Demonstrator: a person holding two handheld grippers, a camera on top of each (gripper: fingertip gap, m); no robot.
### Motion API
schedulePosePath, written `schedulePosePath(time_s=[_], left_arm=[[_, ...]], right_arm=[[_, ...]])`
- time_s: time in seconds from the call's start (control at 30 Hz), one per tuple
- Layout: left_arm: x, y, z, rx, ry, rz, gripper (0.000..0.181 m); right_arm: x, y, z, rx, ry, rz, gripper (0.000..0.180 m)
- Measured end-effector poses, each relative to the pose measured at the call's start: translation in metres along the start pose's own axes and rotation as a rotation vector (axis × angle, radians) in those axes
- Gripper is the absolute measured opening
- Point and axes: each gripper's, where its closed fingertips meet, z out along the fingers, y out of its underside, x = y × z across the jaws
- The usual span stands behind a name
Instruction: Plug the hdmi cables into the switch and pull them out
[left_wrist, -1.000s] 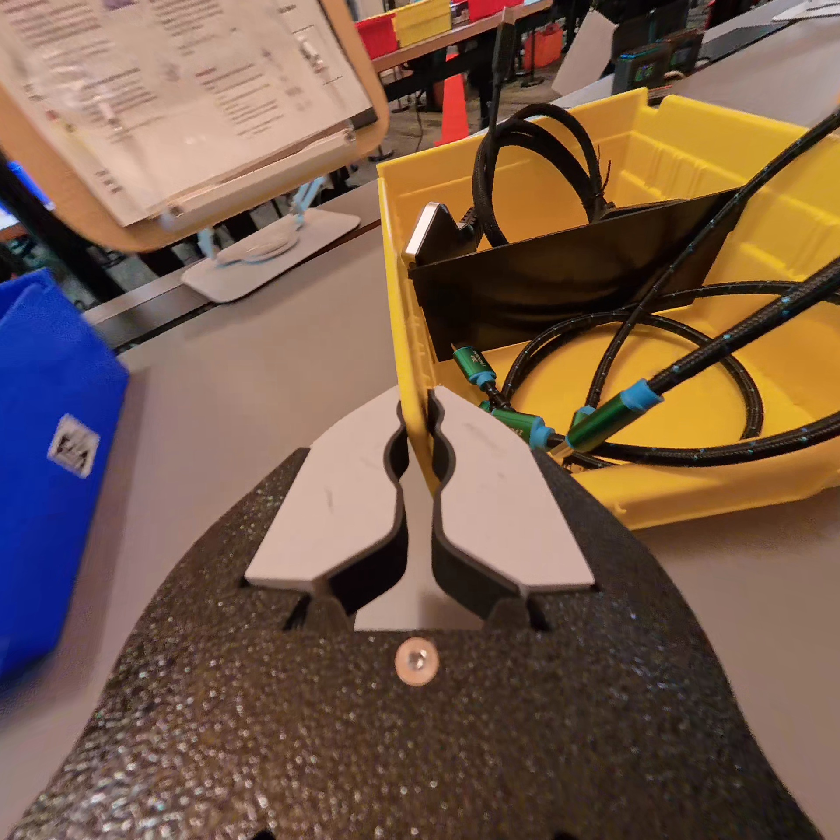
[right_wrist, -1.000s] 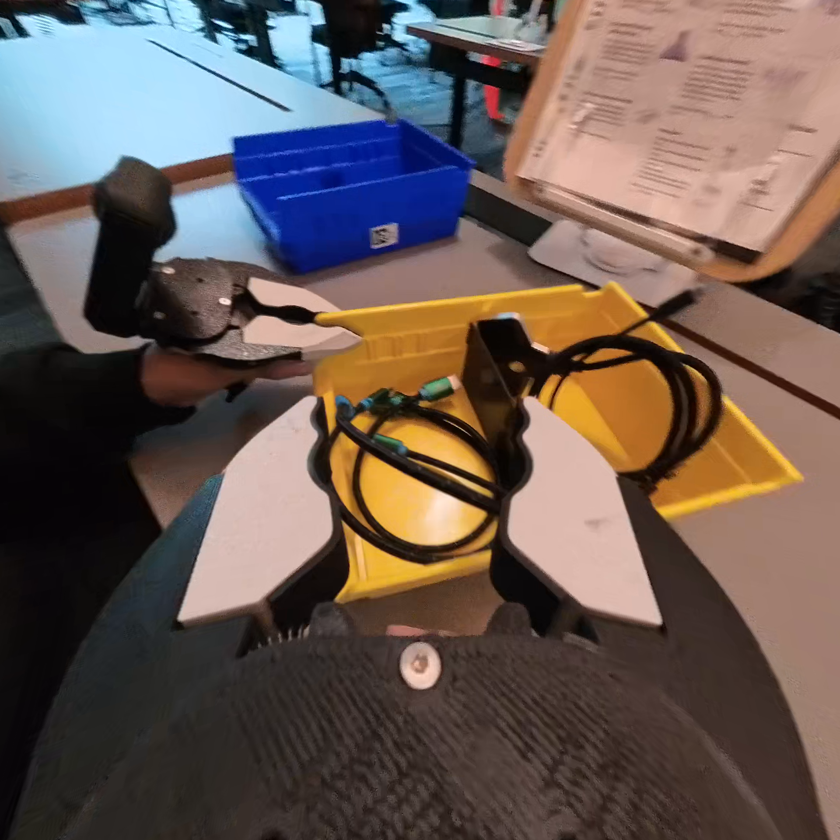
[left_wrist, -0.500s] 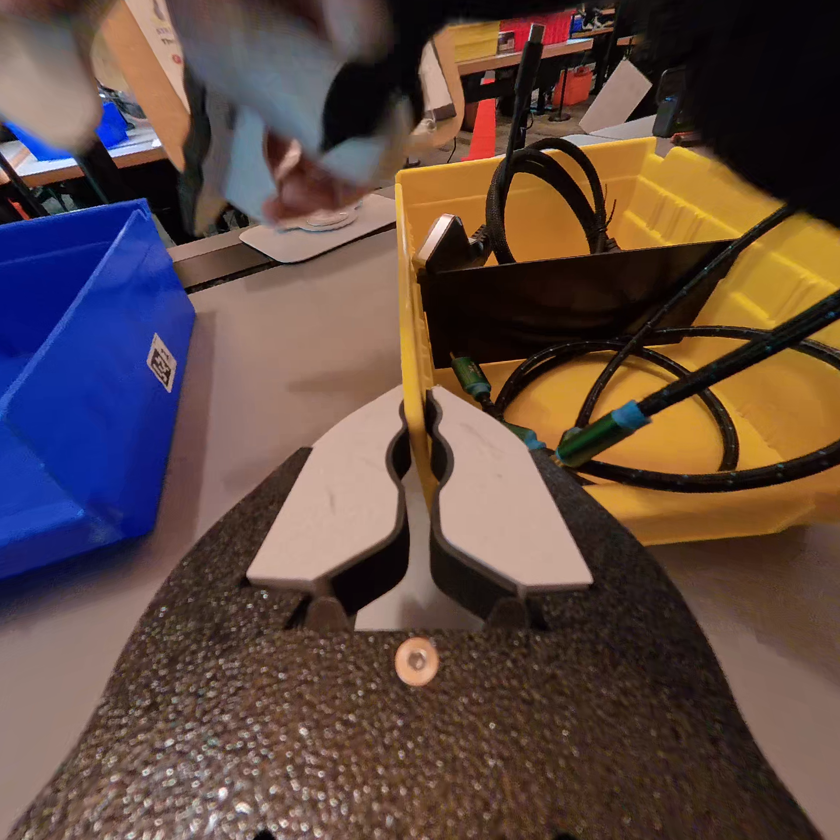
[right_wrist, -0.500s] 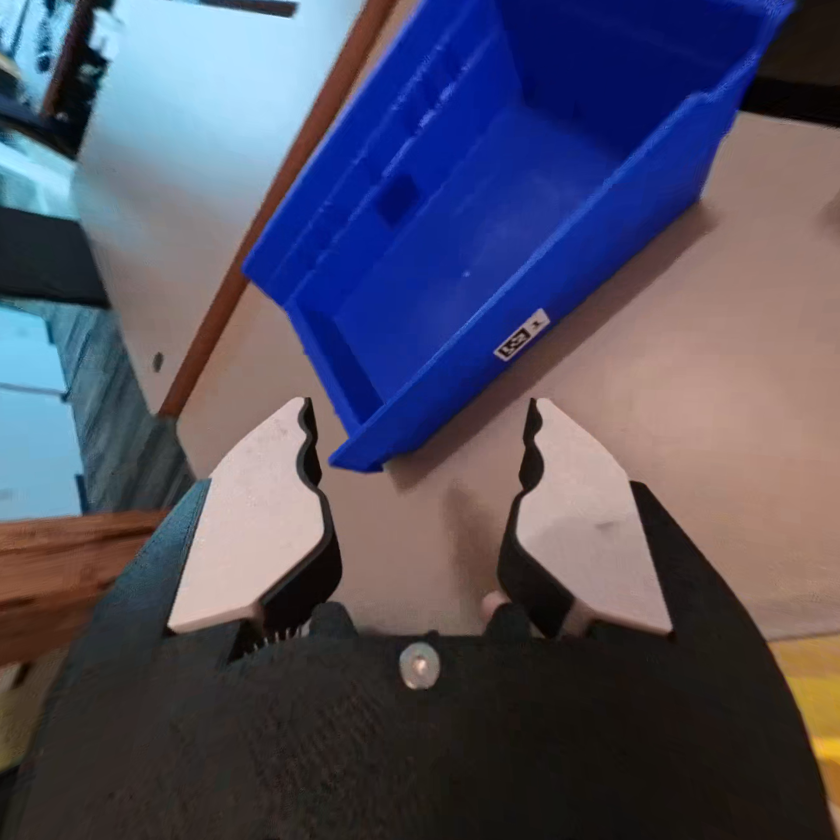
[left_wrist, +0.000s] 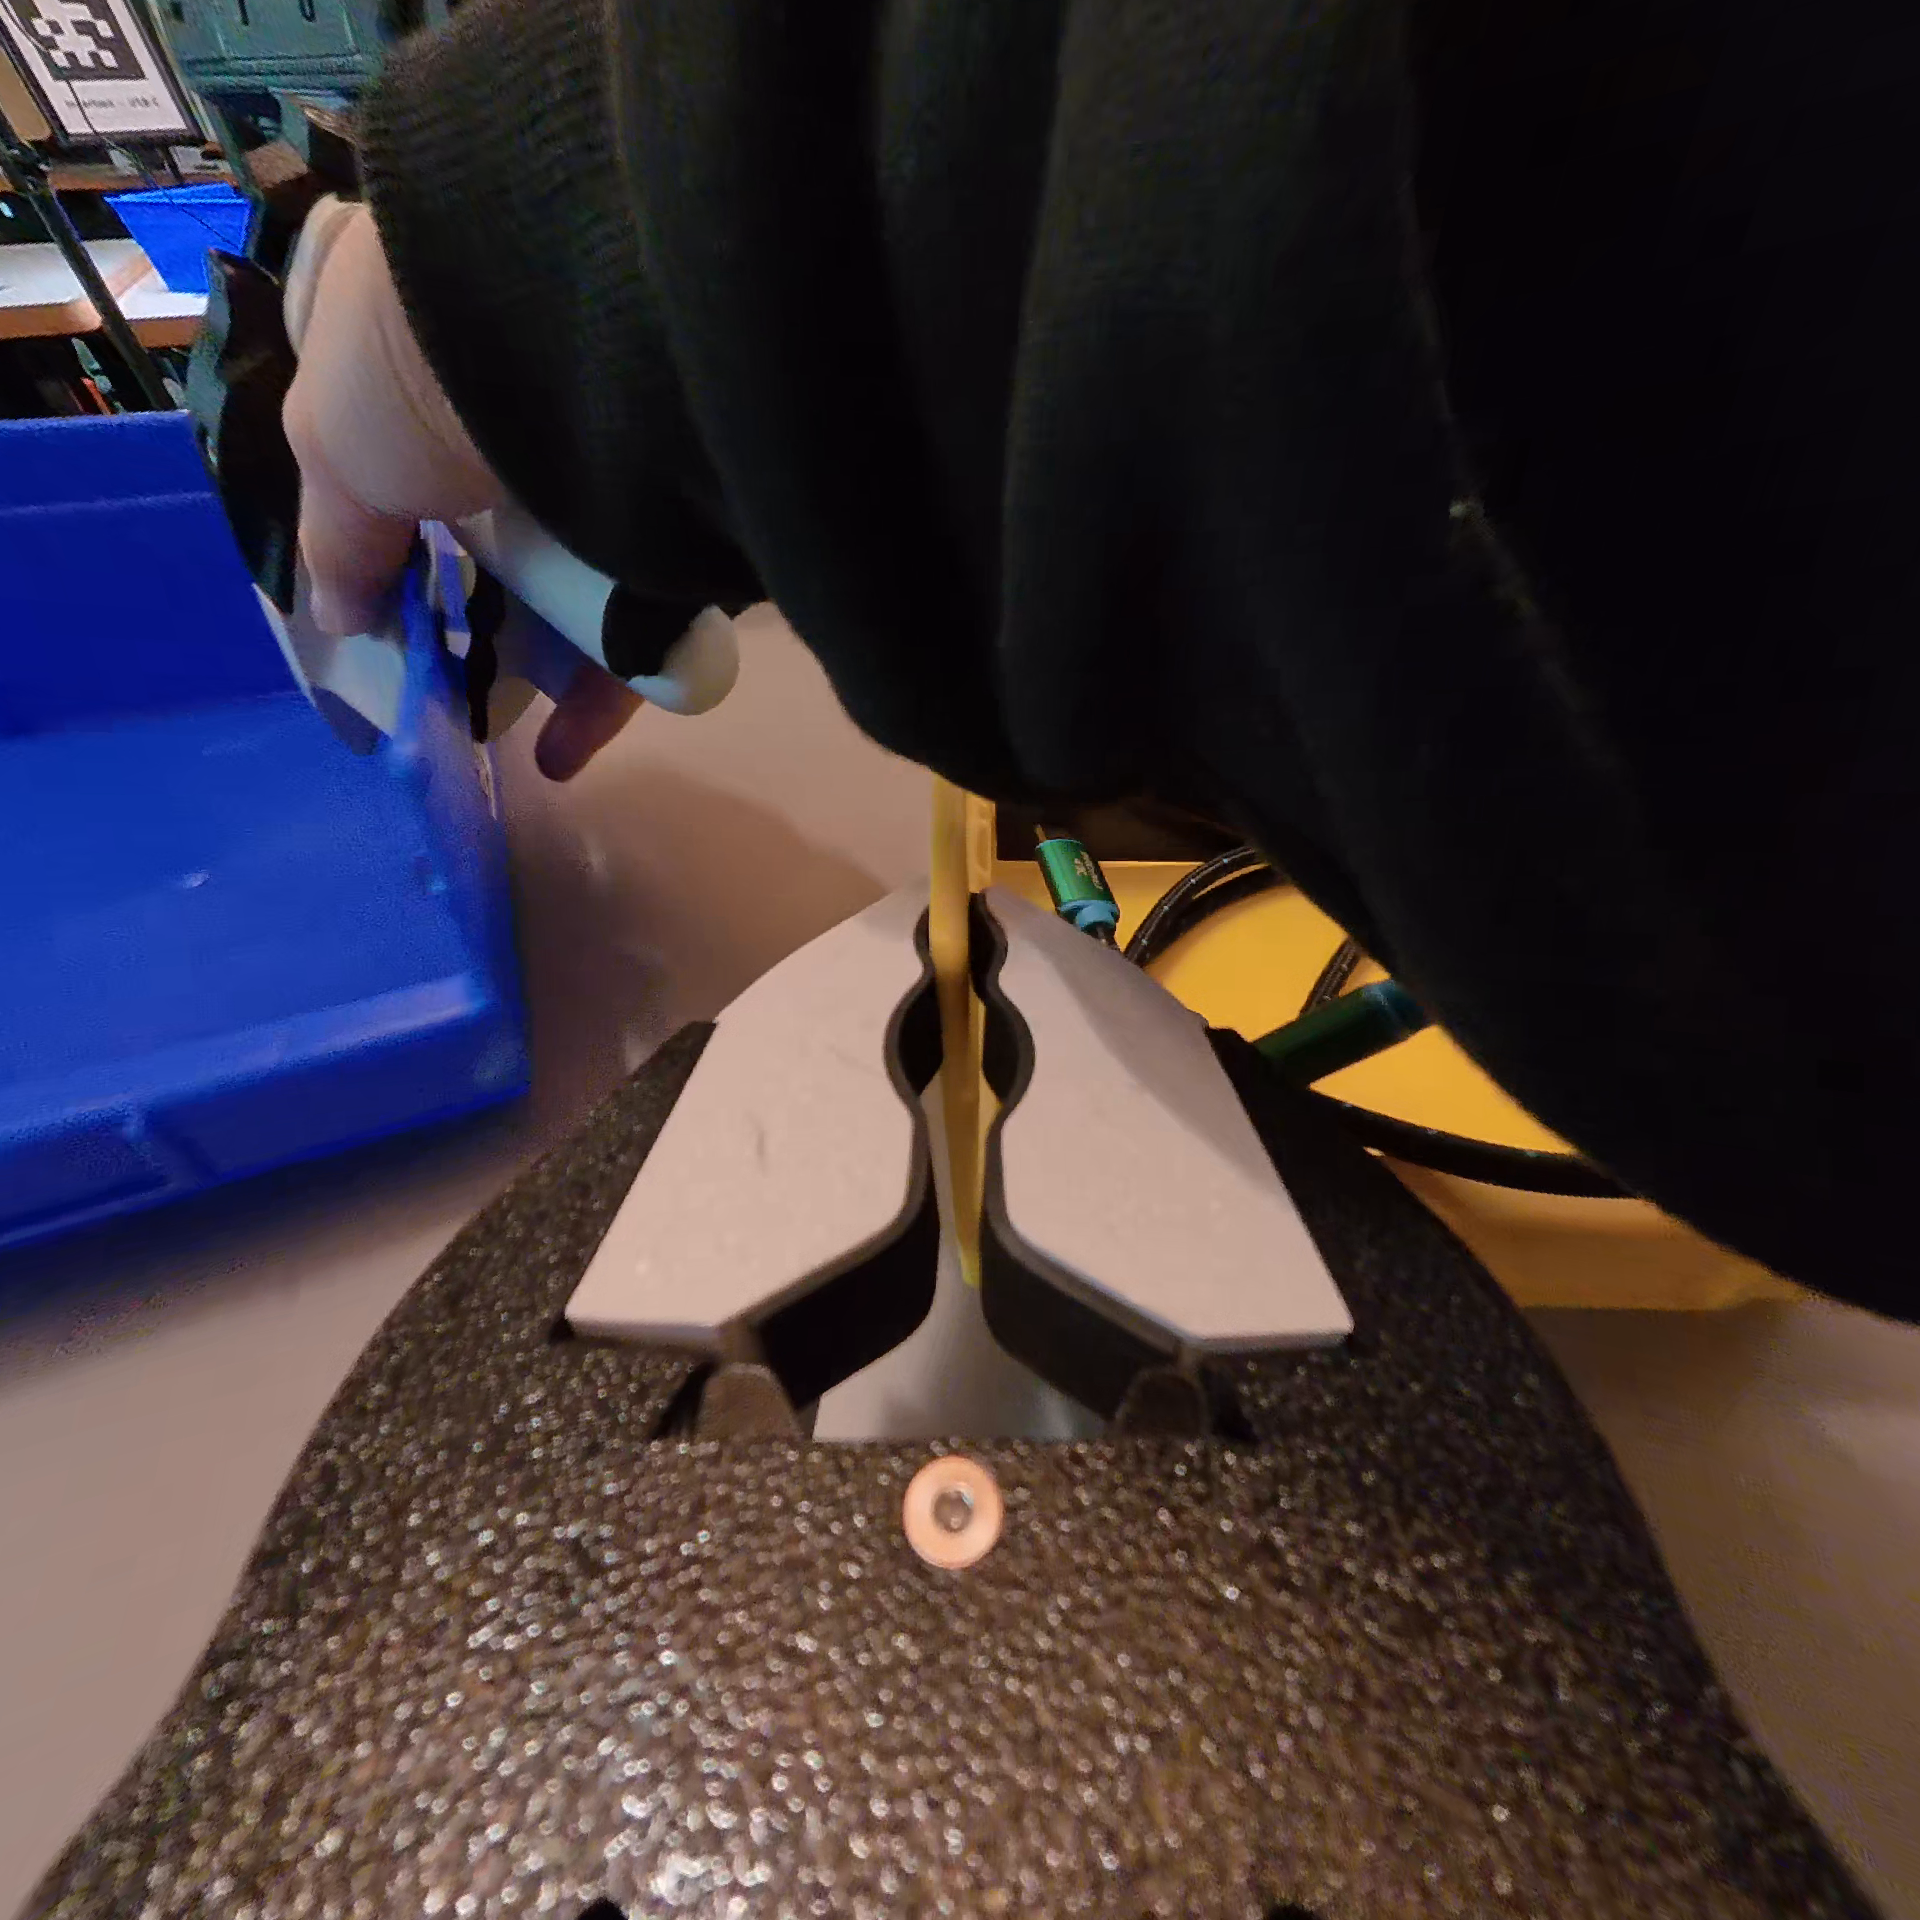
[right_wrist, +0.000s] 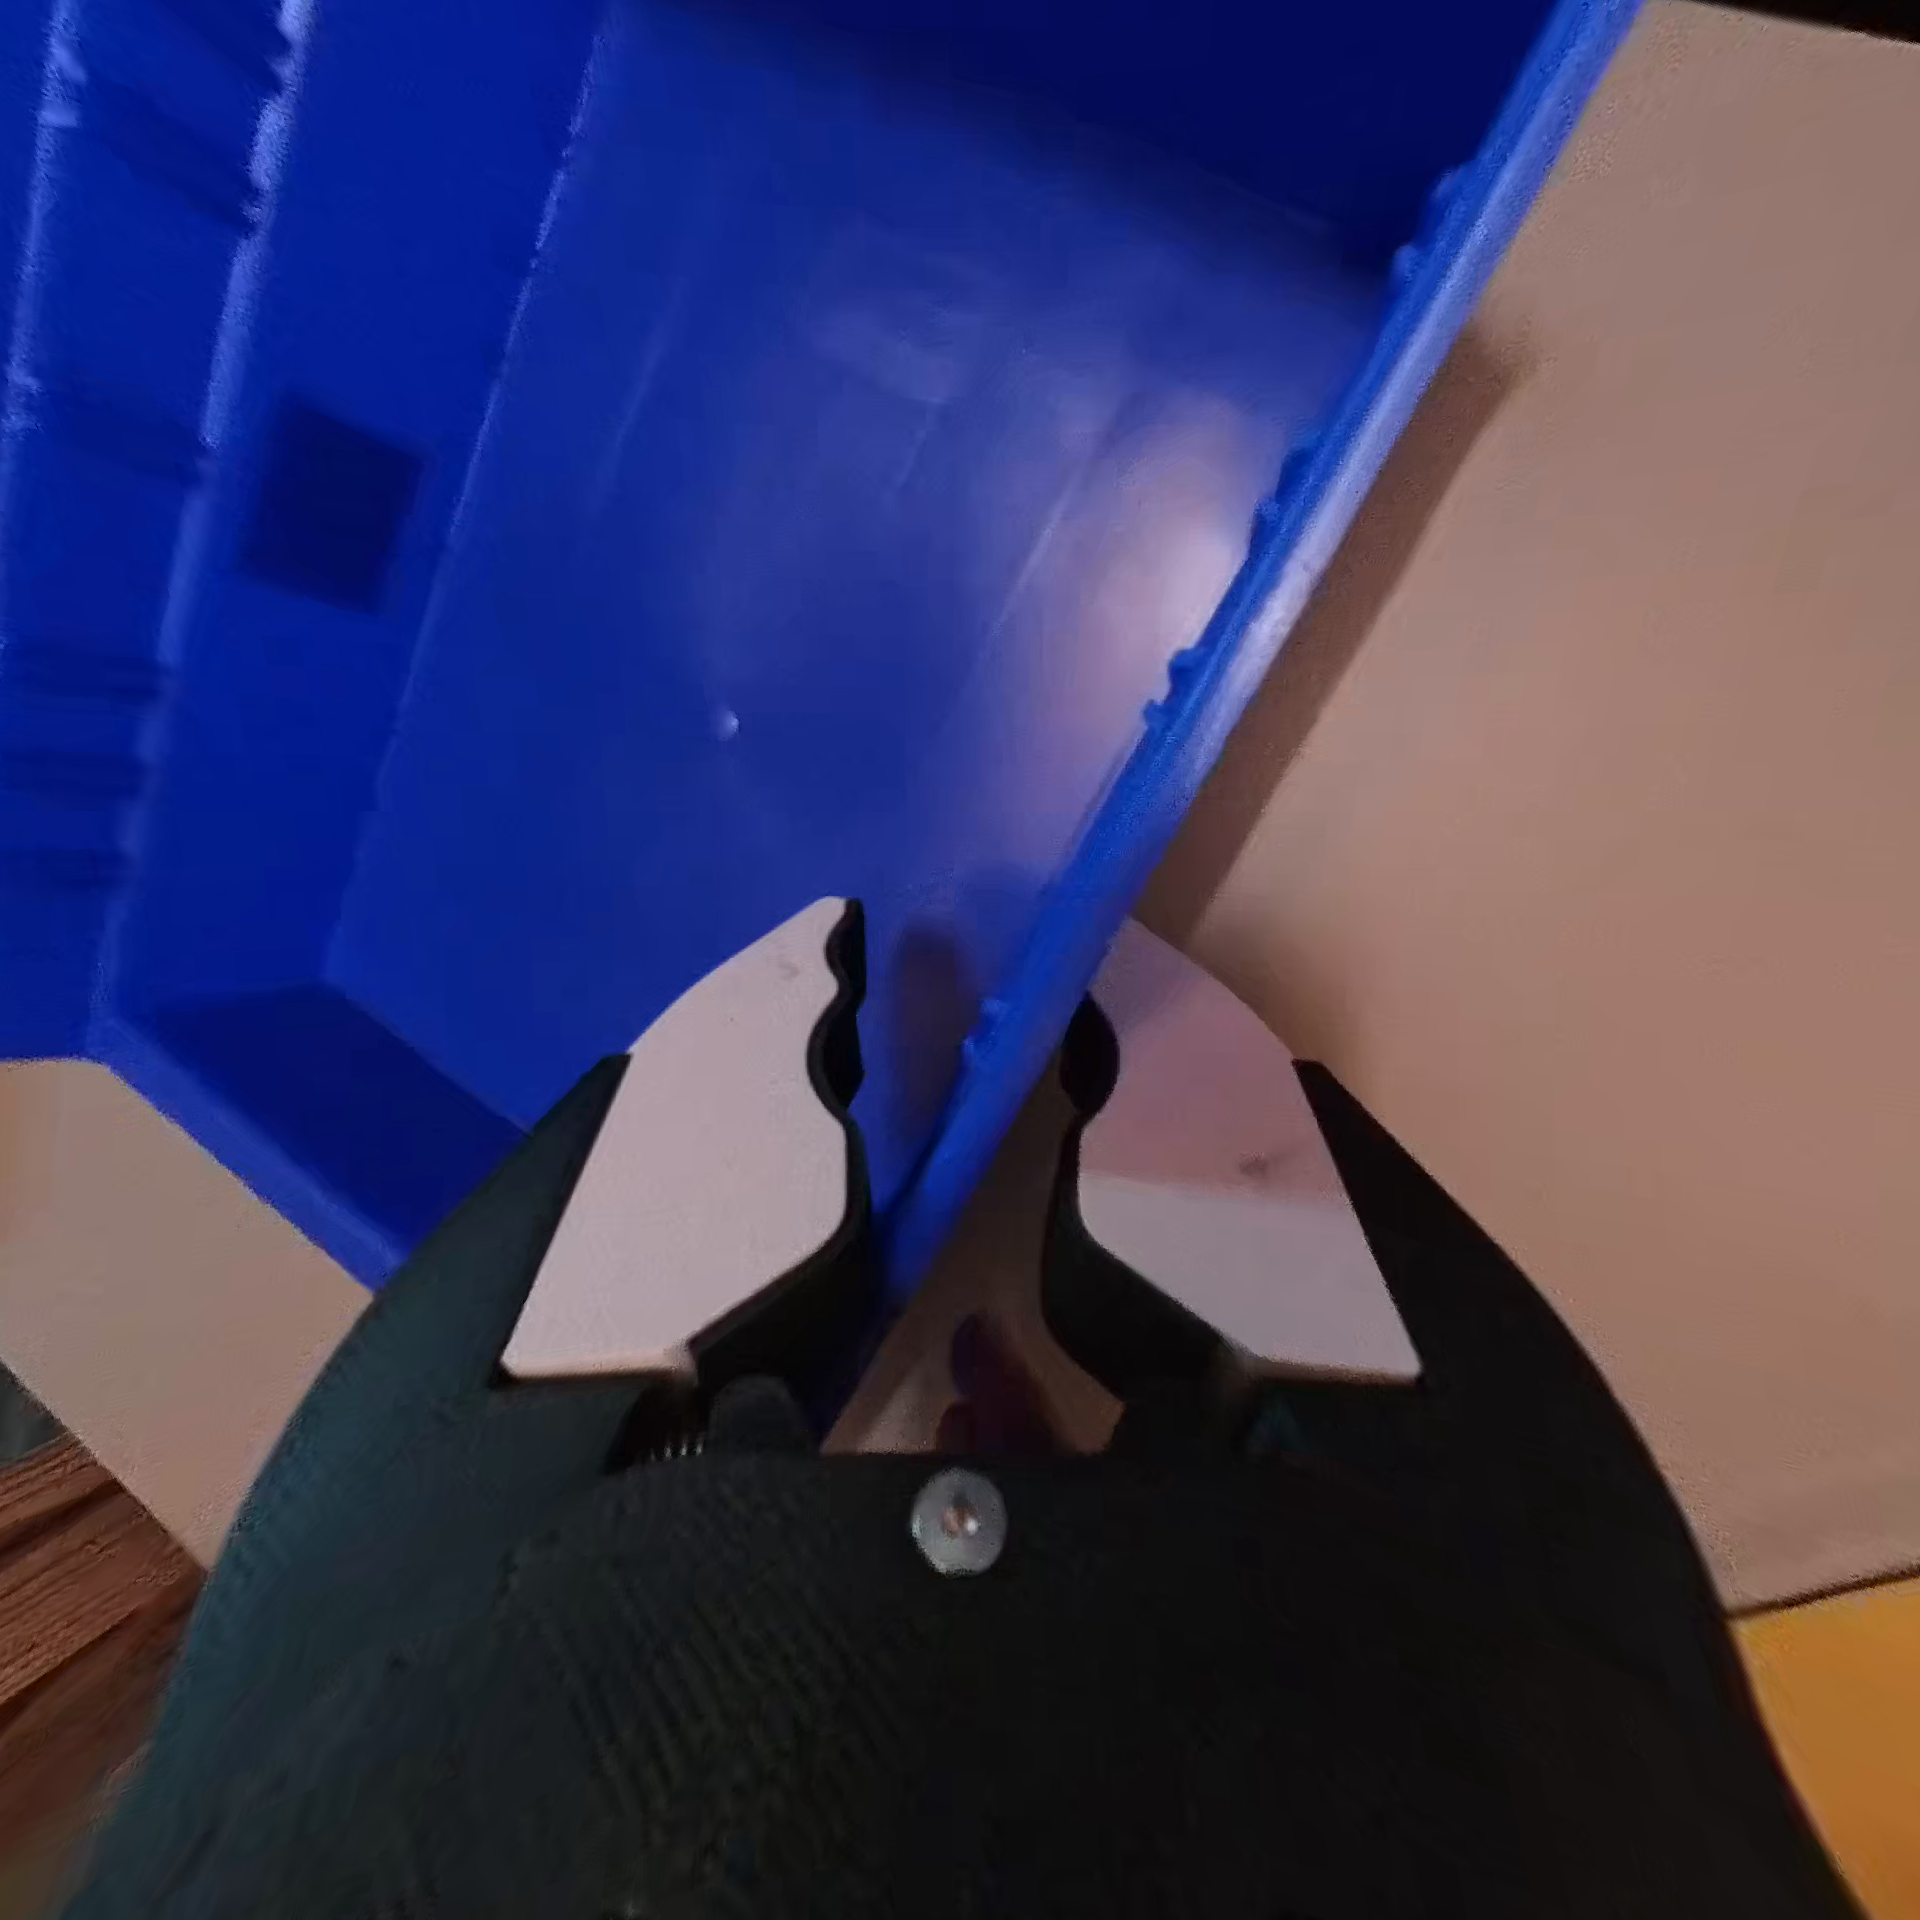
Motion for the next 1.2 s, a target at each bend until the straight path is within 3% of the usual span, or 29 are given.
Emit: schedulePosePath(time_s=[0.1,0.2,0.3,0.43,0.53,0.63,0.73,0.93,1.07,1.2], left_arm=[[-0.001,0.000,-0.001,-0.003,-0.003,0.018,0.002],[-0.004,0.001,-0.003,-0.005,-0.008,0.041,0.002],[-0.011,0.001,-0.003,-0.009,-0.013,0.050,0.002],[-0.034,0.003,-0.008,-0.014,-0.040,0.044,0.002],[-0.061,0.004,-0.016,-0.012,-0.086,0.004,0.002],[-0.090,0.006,-0.025,-0.005,-0.145,-0.033,0.002],[-0.115,0.008,-0.034,-0.004,-0.218,-0.047,0.002],[-0.159,0.013,-0.054,-0.011,-0.330,-0.058,0.002],[-0.188,0.015,-0.067,-0.015,-0.386,-0.078,0.003],[-0.215,0.018,-0.077,-0.028,-0.426,-0.064,0.004]], right_arm=[[0.006,-0.010,-0.010,0.017,-0.002,0.035,0.017],[-0.005,-0.033,-0.046,0.049,-0.092,-0.073,0.012],[-0.007,-0.075,-0.118,0.168,-0.086,-0.125,0.011],[0.020,-0.112,-0.246,0.363,-0.067,-0.209,0.007],[0.070,-0.101,-0.332,0.475,-0.033,-0.235,0.007],[0.148,-0.060,-0.384,0.512,0.053,-0.205,0.007],[0.239,0.003,-0.393,0.446,0.132,-0.104,0.007],[0.393,0.133,-0.359,0.244,0.222,0.097,0.007],[0.450,0.192,-0.334,0.161,0.201,0.201,0.007],[0.485,0.222,-0.320,0.100,0.219,0.232,0.007]])
